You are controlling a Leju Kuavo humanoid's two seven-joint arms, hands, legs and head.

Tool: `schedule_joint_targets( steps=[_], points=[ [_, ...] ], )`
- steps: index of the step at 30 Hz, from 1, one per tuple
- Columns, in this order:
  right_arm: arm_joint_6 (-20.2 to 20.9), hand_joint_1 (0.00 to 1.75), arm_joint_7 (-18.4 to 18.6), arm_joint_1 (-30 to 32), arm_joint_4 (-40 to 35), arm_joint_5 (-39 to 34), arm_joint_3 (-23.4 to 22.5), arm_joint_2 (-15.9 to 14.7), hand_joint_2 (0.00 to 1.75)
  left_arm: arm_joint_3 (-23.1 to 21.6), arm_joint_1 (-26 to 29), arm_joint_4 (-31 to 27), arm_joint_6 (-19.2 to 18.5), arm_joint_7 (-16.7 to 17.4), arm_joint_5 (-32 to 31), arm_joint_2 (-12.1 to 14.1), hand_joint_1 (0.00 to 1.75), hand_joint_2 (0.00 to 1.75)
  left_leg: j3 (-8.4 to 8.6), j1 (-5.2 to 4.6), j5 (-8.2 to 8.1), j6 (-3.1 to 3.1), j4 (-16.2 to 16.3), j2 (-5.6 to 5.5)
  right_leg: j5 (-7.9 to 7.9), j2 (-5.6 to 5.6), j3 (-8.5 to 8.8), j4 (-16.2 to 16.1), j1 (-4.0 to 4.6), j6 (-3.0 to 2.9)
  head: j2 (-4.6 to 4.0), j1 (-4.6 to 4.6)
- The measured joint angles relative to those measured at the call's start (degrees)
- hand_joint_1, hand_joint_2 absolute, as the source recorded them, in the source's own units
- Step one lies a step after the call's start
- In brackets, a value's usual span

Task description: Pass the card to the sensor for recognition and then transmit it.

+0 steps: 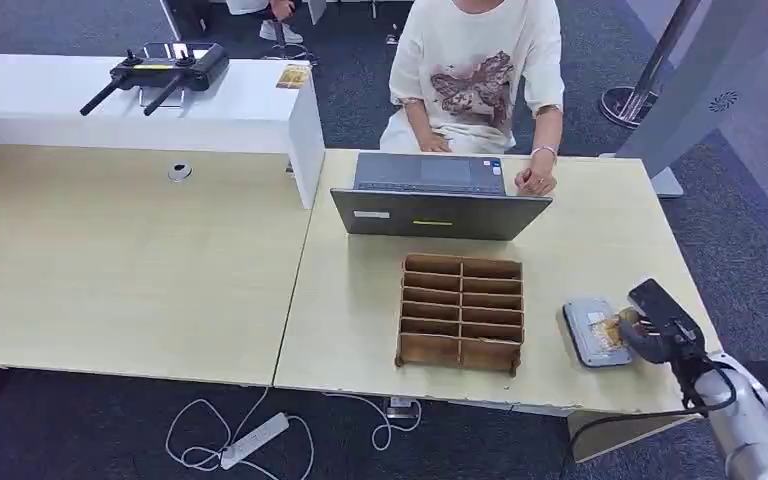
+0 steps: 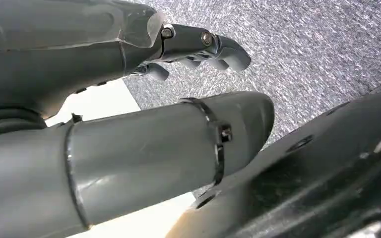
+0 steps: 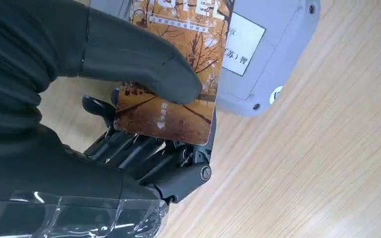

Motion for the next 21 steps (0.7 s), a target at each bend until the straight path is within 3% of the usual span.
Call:
schedule_joint_targets(
  steps=[8,21],
  points=[
    [5.51,1.75,-4.17,-0.34,-0.90,-3.30,-2.25,0.04,1.75,0.00,0.00,0.00,0.00,-0.50,0.72,0.00,0.00,0.00,-0.09,0.00,0.00,0.00,0.00,-0.05,-0.01,-0.05,-0.05,0.01,0.00,0.01,0.00,0.00],
    [6.69,1.75,-8.35,-2.33,-1.31,-5.64,-3.12,0.70,1.75,0.00,-0.01,0.00,0.11,-0.81,1.84,0.00,0.00,0.00,-0.17,-0.01,0.00,0.00,0.00,-0.10,-0.02,-0.10,-0.09,0.01,0.00,0.02,0.00,0.00]
  ],
)
